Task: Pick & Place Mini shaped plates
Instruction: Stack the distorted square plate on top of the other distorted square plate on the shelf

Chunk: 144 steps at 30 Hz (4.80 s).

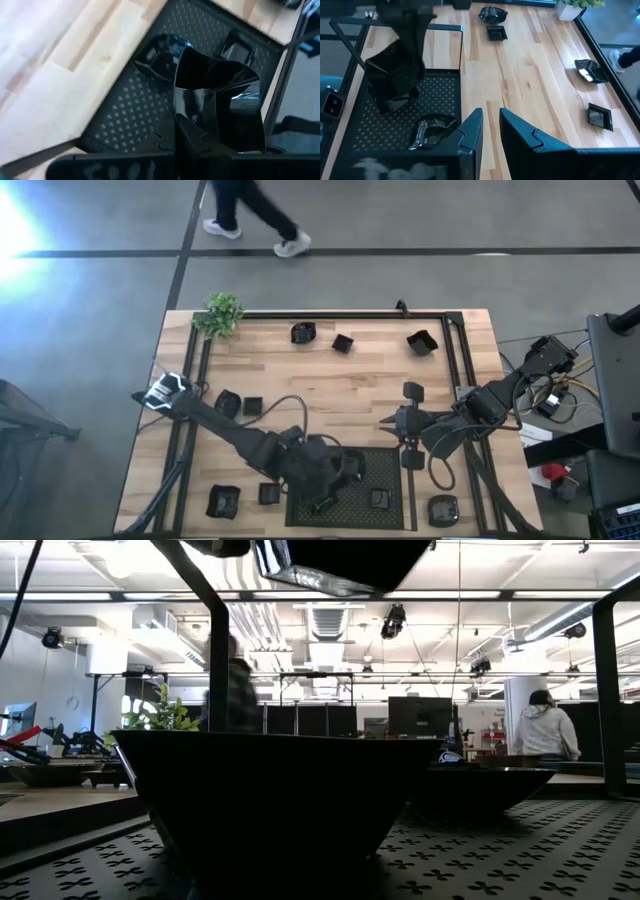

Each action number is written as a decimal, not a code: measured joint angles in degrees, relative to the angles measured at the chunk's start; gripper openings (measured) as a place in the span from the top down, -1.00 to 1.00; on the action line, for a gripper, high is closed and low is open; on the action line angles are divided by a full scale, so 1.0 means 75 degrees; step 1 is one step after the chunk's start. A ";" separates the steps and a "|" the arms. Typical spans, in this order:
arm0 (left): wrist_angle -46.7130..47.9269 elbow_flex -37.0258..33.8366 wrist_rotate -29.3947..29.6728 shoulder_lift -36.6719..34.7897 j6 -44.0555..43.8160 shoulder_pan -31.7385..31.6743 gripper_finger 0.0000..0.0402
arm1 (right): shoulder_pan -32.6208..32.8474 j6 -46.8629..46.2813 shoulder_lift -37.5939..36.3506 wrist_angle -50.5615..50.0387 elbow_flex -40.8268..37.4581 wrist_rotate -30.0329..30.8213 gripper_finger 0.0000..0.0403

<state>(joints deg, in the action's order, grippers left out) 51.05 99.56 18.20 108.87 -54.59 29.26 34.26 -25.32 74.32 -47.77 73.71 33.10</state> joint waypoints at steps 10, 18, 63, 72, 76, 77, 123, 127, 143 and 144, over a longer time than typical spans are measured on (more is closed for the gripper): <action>0.0062 0.0152 -0.0765 0.0527 -0.0070 0.0009 1.00 | -0.0001 -0.0020 0.0000 0.0000 0.0000 0.0000 0.70; 0.0063 0.0098 -0.0838 0.0709 -0.0050 0.0000 1.00 | -0.0002 -0.0018 0.0000 0.0000 0.0000 0.0000 0.70; 0.1268 0.1551 -0.0074 0.0864 0.2127 0.0009 1.00 | 0.0000 -0.0012 0.0000 -0.0003 0.0000 0.0000 0.70; 0.1268 0.1551 -0.0077 0.0861 0.2594 0.0009 1.00 | -0.0001 0.0000 0.0000 -0.0003 0.0000 0.0000 0.70; 0.1266 0.1551 -0.0094 0.0858 0.3116 0.0009 1.00 | -0.0002 0.0000 0.0000 -0.0003 0.0000 -0.0002 0.70; 0.1268 0.1551 -0.0097 0.0858 0.3223 0.0009 1.00 | 0.0000 0.0000 0.0000 -0.0003 0.0000 -0.0002 0.70; 0.0543 0.0885 -0.2439 0.0881 1.0156 -0.0098 1.00 | 0.0000 -0.0097 0.0000 -0.0003 0.0000 -0.0076 0.70; 0.0540 0.0636 -0.2550 0.0881 1.0311 -0.0130 1.00 | 0.0000 -0.0222 0.0000 0.0000 0.0000 -0.0078 0.70; 0.0062 0.0338 -0.2598 0.0843 1.0632 -0.0148 1.00 | 0.0000 -0.0227 0.0000 0.0086 -0.0003 -0.0076 0.70; -0.0036 0.0336 -0.2596 0.0838 1.0635 -0.0152 1.00 | -0.0001 -0.0227 0.0000 0.0087 -0.0003 -0.0076 0.70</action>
<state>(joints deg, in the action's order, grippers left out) 50.78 102.08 -1.26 115.15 25.17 28.12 34.25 -27.03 74.32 -47.11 73.69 32.53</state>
